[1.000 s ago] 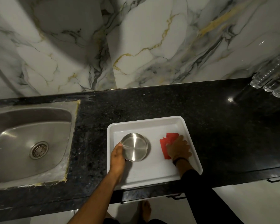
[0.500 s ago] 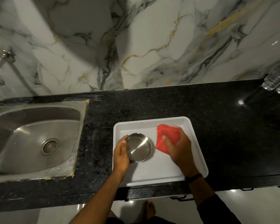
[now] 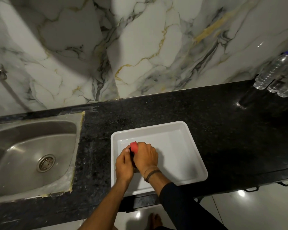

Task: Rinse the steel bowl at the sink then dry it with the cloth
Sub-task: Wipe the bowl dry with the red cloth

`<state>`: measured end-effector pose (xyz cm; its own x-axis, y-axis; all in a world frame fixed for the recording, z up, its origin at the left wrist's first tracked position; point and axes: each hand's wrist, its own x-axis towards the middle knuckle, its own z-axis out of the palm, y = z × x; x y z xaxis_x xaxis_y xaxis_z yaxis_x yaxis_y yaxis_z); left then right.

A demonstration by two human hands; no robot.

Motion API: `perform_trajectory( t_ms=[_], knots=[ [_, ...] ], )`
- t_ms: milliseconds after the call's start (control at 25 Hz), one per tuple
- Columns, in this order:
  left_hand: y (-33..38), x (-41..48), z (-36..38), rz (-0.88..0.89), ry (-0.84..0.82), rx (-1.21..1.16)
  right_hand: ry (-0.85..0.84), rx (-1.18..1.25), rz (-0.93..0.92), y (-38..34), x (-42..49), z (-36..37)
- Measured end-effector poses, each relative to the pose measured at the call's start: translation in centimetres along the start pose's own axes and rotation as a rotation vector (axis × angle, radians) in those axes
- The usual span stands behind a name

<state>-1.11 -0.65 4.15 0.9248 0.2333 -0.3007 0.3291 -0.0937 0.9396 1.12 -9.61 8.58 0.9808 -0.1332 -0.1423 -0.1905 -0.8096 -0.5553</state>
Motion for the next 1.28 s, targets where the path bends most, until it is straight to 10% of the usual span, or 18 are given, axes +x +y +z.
perform_trajectory(
  t_ms=[360,640,800,920,1280],
  knots=[
    [2.7,2.5,-2.5,-0.058,-0.133,0.001,-0.492,0.058,-0.747,3.2,1.4,-4.1],
    [1.4,2.7,-1.8,0.042,-0.206,0.160,-0.878,-0.582,-0.743,1.3,1.8,-7.9],
    [1.9,2.5,-1.6,-0.026,-0.066,0.117,-0.432,-0.761,-0.723,0.3,2.4,-10.5],
    [2.6,3.0,-1.5,-0.062,0.008,0.013,-0.145,-0.422,-0.719,1.5,2.7,-11.2],
    [2.2,2.7,-0.7,0.016,-0.073,0.119,-0.077,-0.662,-0.828,3.4,1.3,-2.1]
  ],
)
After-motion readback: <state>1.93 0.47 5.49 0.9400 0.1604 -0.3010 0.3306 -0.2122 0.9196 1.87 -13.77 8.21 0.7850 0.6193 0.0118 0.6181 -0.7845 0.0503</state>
